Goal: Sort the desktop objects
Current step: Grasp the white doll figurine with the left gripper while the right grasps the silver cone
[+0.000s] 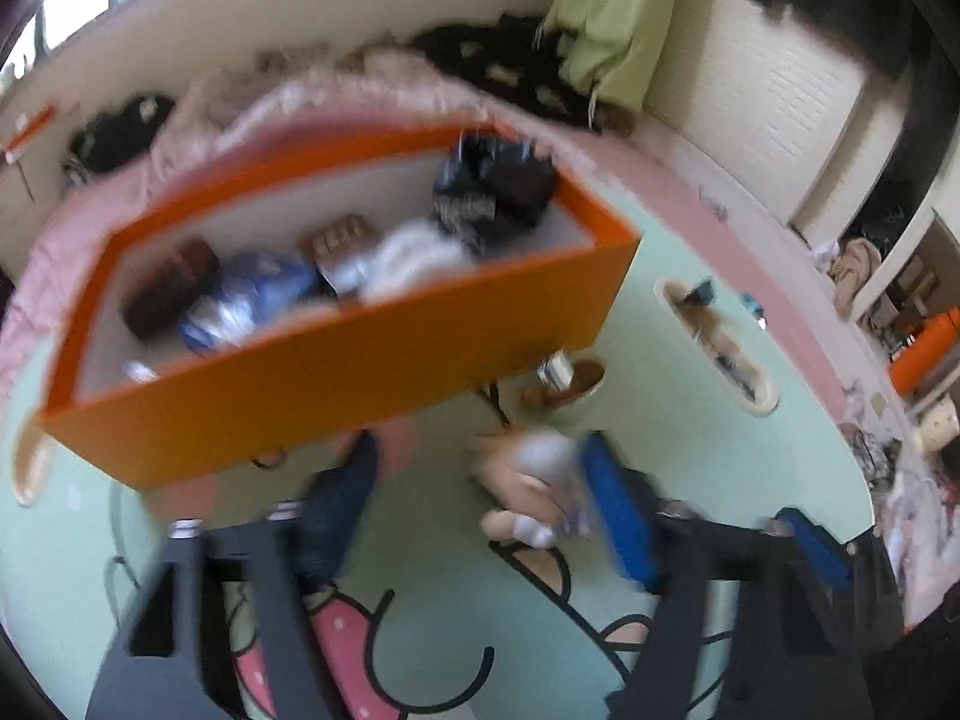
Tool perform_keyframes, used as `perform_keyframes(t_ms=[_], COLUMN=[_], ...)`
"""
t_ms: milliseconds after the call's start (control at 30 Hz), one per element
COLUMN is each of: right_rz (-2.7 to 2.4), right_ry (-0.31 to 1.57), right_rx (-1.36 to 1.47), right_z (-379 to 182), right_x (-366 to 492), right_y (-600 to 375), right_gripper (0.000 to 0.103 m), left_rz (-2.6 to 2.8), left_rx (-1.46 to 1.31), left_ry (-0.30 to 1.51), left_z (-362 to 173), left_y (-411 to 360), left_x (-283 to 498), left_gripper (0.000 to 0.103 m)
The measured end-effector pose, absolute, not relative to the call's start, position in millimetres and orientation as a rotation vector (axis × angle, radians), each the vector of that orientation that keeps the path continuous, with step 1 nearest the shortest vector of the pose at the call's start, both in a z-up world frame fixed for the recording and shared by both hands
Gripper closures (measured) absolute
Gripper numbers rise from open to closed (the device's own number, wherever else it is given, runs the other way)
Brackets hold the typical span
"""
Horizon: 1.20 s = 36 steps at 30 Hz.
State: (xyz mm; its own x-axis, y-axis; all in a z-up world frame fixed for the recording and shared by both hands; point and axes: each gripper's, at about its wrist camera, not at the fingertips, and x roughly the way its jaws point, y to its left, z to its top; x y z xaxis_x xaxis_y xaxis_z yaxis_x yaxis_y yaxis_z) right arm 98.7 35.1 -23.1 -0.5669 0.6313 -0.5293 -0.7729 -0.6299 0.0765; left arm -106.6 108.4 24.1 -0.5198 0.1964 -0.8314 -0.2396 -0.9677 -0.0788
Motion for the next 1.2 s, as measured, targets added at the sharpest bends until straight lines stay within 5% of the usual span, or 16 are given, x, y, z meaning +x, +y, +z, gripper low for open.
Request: perform_keyframes(t_ms=[67,433,700,833,1033,1100,1133,1200], right_rz=[2.205,2.229,2.225,2.143,2.081,2.069,2.074,2.098], right_ry=[0.388,0.453,0.527,0.482,0.534,0.543,0.556,0.592], right_rx=[-0.586,-0.638,-0.706,-0.946,-1.094,-1.069,-1.054,-1.041], right_z=[-23,-16,50,37,-2,-1,0,0], right_x=[99,95,67,15,-22,-17,-13,-7], right_y=[36,45,93,118,138,141,142,143], right_gripper=[0.000,0.000,0.004,0.025,0.032,0.049,0.073,0.075], left_rz=[2.576,2.607,2.691,2.703,2.705,2.708,2.708,2.709], left_rx=[-1.365,-1.273,-1.259,-1.236,-1.232,-1.228,-1.229,-1.230], left_ry=[0.085,-0.003,0.074,0.117,0.112,0.113,0.112,0.108], left_z=[23,26,21,19,20,20,20,20], left_y=[102,31,17,21,18,19,20,20], left_x=[-103,-47,-35,-34,-35,-34,-34,-34], left_gripper=[0.067,0.067,0.067,0.067,0.067,0.067,0.067,0.067])
